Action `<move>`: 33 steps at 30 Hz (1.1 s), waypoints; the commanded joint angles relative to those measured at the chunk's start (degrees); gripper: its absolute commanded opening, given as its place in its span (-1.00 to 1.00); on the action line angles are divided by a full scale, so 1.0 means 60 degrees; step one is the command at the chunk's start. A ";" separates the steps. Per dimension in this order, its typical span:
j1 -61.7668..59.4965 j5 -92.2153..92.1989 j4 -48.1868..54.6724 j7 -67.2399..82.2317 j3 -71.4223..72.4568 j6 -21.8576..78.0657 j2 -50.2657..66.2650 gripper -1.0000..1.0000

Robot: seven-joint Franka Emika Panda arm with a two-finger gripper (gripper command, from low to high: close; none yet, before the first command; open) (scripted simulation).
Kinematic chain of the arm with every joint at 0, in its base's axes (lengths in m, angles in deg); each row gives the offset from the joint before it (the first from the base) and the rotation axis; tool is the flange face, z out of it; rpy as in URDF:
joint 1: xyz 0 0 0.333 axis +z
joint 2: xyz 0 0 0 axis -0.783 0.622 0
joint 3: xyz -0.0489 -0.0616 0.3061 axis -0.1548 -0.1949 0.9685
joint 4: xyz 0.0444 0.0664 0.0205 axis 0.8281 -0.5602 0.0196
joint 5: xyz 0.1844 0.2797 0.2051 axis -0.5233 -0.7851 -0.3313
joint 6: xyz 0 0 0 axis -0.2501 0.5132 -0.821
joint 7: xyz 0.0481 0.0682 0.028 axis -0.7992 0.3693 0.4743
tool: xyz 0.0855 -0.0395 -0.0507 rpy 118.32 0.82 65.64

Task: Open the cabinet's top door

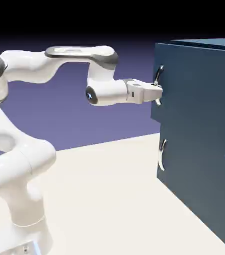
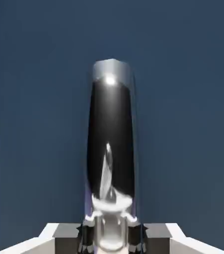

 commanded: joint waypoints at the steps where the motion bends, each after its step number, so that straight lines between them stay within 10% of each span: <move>1: 0.0224 -0.0150 -0.0003 0.0415 -0.0172 -0.0070 0.0243 -1.00; 19: 0.6423 0.0032 -0.1739 0.3945 -0.5720 -0.0004 0.1641 -1.00; 33: 1.0091 0.5699 -0.4638 0.0681 -0.9756 0.0236 -0.1514 -1.00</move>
